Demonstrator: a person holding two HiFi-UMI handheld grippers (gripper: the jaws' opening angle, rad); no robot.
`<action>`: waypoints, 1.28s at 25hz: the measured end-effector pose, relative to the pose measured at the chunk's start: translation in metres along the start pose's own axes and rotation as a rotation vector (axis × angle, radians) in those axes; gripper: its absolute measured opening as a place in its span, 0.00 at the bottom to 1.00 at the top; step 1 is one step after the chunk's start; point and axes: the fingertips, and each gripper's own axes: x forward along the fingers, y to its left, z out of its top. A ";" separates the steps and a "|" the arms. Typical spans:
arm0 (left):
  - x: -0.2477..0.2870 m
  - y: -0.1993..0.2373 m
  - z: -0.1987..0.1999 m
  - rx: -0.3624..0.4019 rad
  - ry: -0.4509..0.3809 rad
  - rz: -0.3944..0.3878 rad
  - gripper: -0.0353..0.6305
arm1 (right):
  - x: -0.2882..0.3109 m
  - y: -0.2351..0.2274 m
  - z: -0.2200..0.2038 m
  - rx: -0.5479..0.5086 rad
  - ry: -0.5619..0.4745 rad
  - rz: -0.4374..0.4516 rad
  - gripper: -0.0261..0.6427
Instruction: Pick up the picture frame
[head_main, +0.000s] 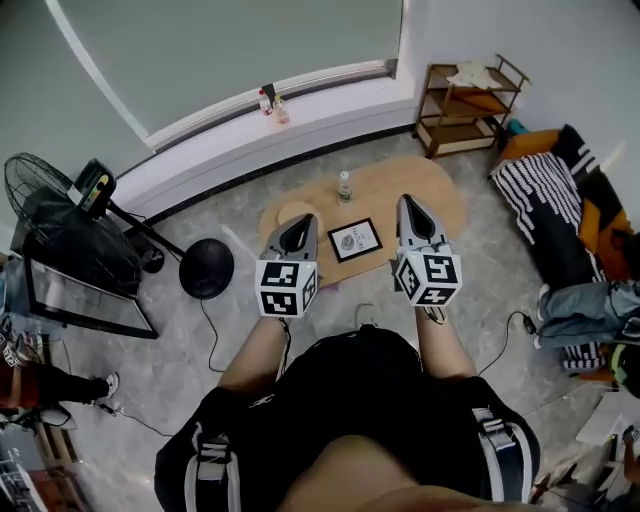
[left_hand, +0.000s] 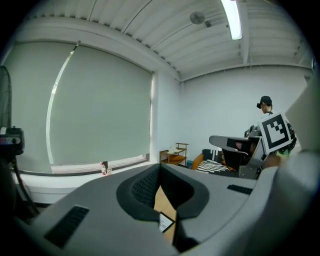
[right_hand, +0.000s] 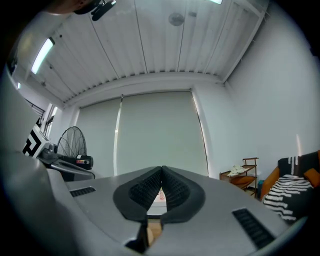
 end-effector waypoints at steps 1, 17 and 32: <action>0.017 0.002 0.004 0.004 0.006 0.007 0.09 | 0.015 -0.010 0.001 -0.001 0.002 0.007 0.06; 0.170 0.081 0.000 -0.076 0.104 0.048 0.09 | 0.192 -0.072 -0.031 -0.010 0.101 0.064 0.06; 0.232 0.114 -0.095 -0.215 0.352 0.131 0.34 | 0.231 -0.098 -0.159 -0.018 0.474 0.117 0.25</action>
